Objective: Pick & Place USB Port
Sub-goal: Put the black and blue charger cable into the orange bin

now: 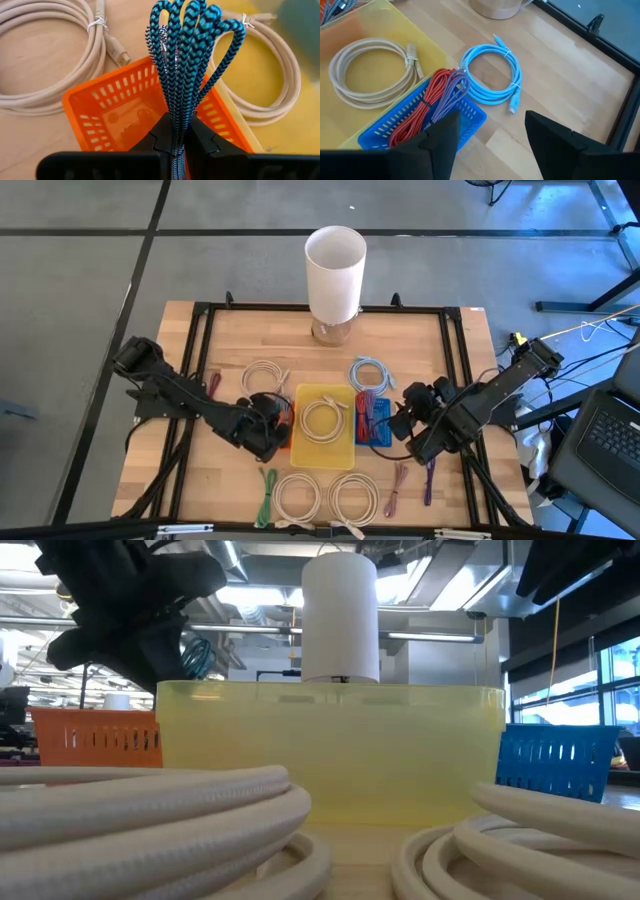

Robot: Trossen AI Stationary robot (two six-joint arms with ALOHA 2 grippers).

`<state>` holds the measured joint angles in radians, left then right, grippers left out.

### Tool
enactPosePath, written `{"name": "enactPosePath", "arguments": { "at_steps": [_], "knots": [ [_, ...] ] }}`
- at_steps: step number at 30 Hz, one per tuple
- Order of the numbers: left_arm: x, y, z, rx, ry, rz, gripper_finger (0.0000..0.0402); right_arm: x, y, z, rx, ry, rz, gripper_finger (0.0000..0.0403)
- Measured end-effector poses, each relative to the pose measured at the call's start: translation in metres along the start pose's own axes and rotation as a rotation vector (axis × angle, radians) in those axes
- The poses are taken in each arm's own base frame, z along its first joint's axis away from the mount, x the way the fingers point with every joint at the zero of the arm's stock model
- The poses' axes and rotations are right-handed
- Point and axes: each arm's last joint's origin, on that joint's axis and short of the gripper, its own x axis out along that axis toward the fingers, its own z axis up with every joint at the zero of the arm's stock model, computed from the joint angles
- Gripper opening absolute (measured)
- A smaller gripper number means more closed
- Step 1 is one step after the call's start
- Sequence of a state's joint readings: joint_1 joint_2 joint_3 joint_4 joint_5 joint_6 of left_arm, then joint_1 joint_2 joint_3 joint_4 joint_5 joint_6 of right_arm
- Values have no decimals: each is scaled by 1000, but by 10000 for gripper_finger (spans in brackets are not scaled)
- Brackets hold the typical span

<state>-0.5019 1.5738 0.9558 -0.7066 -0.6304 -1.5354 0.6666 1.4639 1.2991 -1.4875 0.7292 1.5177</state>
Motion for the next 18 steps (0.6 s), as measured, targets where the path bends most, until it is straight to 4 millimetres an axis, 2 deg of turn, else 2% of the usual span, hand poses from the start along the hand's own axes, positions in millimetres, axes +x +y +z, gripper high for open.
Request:
{"name": "enactPosePath", "arguments": {
  "at_steps": [8,14,18],
  "knots": [
    [7,-4,4,-2,54,-48,18,0,1,0,9,5,10,226],
    [26,9,-6,-47,78,-85,11,0,2,-1,12,23,15,226],
    [29,14,-9,-57,79,-87,11,0,2,-1,14,26,17,226]
  ]
}}
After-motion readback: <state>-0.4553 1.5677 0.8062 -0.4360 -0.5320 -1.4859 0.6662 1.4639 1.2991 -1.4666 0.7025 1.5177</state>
